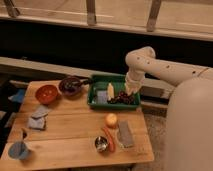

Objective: Wipe tray with brush

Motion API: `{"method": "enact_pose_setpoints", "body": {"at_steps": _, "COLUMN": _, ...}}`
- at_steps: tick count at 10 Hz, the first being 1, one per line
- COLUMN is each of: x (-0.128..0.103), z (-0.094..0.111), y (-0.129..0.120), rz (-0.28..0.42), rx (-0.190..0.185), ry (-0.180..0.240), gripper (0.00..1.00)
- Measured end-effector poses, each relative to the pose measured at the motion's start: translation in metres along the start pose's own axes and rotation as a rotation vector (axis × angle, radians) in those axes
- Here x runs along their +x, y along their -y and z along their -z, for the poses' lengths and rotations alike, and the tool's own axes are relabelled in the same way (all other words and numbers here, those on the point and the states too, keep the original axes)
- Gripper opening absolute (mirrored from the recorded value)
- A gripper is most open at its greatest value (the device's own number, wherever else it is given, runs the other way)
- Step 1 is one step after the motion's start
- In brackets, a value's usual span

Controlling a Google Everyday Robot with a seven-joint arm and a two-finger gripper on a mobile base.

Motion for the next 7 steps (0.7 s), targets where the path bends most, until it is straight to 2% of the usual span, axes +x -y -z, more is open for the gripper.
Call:
{"method": "enact_pose_setpoints", "body": {"at_steps": 2, "x": -0.009, "z": 0.004, "y": -0.003, "rz": 0.05, "rx": 0.032, "ry": 0.03, "gripper": 0.39}}
{"method": "enact_pose_setpoints", "body": {"at_steps": 3, "x": -0.021, "z": 0.011, "y": -0.015, "rz": 0.095, "rx": 0.043, "ry": 0.058, "gripper": 0.39}}
{"method": "enact_pose_setpoints", "body": {"at_steps": 6, "x": -0.06, "z": 0.032, "y": -0.067, "rz": 0.258, "rx": 0.069, "ry": 0.138, "gripper": 0.39}}
{"method": "enact_pose_setpoints", "body": {"at_steps": 7, "x": -0.077, "z": 0.042, "y": -0.097, "rz": 0.334, "rx": 0.063, "ry": 0.174, "gripper": 0.39}}
